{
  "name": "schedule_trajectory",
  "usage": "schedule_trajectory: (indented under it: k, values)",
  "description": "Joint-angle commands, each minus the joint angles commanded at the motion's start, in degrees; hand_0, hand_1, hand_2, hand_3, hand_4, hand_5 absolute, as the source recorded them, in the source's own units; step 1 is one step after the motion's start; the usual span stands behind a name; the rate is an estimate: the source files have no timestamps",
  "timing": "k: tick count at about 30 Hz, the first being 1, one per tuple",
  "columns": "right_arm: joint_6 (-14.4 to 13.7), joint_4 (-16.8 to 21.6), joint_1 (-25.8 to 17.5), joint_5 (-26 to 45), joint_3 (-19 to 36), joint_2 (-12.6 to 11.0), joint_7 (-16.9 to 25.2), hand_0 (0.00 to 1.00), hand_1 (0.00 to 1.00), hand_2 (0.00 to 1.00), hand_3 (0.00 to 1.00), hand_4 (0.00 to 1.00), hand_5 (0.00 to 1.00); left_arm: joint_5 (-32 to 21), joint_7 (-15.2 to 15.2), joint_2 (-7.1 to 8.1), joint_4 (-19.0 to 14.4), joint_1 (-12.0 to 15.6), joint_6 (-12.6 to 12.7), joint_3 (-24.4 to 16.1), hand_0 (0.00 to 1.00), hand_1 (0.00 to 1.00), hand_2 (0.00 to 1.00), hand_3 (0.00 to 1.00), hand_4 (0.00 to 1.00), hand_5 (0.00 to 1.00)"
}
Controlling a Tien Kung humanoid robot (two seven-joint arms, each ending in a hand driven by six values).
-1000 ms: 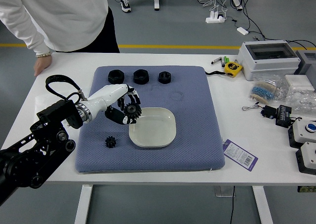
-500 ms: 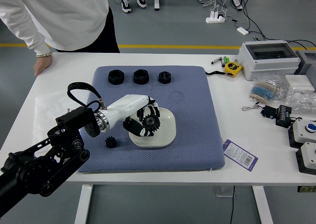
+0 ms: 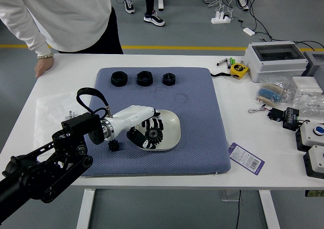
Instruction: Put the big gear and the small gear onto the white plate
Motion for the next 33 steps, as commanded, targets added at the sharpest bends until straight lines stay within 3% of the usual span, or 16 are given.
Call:
schedule_trajectory:
  k: [2,3,15,22,25,28,33]
  values:
    - [0.0,0.0,0.0,0.0,0.1,0.0,0.0,0.685,0.682,0.772,0.684,0.956,0.768,0.0,-0.1,-0.02,0.1,-0.1,0.0,0.0,0.455,0.472,0.529,0.567,0.998,0.096]
    - [0.0,0.0,0.0,-0.1,0.1,0.0,0.0,0.679,0.68,0.771,0.684,0.956,0.767,0.1,-0.2,-0.05,0.2,-0.2,0.0,-0.1,0.474,0.504,0.55,0.576,0.998,0.156]
    - [-0.2,0.0,0.0,0.1,0.2,0.0,0.1,0.679,0.682,0.771,0.683,0.956,0.766,0.3,-1.0,-0.27,0.9,-0.4,1.3,-0.8,0.492,0.547,0.581,0.6,0.998,0.204]
    - [-0.3,0.0,-0.1,0.6,0.1,0.1,0.4,0.679,0.681,0.771,0.683,0.956,0.766,1.2,-0.6,0.26,0.1,0.0,1.0,-3.5,0.489,0.543,0.573,0.601,0.998,0.221]
    - [-0.3,0.0,-0.2,0.8,-0.1,0.1,0.5,0.679,0.681,0.771,0.683,0.956,0.766,2.2,0.0,1.17,-0.6,0.5,0.1,-4.9,0.489,0.543,0.573,0.601,0.998,0.221]
    - [-0.2,-0.1,-0.4,1.0,-0.1,0.1,0.5,0.68,0.681,0.771,0.682,0.956,0.765,4.2,2.3,3.67,-3.3,1.7,-3.2,-6.9,0.489,0.545,0.576,0.603,0.998,0.224]
    - [-0.2,-0.1,-0.7,0.8,0.1,0.1,0.5,0.679,0.681,0.771,0.682,0.956,0.765,4.2,4.0,7.19,-6.3,4.1,-6.4,-10.4,0.49,0.545,0.574,0.605,0.998,0.223]
